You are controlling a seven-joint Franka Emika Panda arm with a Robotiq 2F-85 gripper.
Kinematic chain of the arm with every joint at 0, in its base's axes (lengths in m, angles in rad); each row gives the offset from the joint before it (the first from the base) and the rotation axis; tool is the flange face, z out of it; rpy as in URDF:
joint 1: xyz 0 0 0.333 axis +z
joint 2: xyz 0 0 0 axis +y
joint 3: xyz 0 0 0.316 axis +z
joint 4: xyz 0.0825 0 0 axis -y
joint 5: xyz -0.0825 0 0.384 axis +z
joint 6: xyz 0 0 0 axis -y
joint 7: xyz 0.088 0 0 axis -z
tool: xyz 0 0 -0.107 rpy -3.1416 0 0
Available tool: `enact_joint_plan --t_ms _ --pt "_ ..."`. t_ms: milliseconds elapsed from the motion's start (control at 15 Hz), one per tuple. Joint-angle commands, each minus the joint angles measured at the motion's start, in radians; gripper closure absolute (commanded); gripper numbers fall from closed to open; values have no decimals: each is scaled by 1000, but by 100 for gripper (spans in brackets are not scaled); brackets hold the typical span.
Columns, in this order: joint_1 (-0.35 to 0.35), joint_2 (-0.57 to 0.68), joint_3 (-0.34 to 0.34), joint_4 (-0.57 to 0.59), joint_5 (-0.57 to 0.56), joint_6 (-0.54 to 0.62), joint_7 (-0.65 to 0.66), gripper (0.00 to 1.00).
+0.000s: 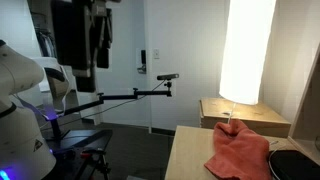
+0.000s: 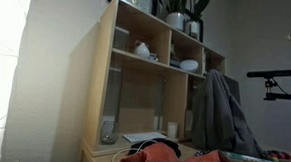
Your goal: Pick up the orange towel from the table, wipe the top shelf of the cabinet and put back on the table
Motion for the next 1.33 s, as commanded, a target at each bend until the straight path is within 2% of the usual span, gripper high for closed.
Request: enact_joint_plan --t_ms 0,333,1267 --pt "-32 6 27 2 10 -2 -10 0" --pt "-34 7 38 16 15 -13 12 0" --pt "-20 -19 196 171 -10 -100 200 0"
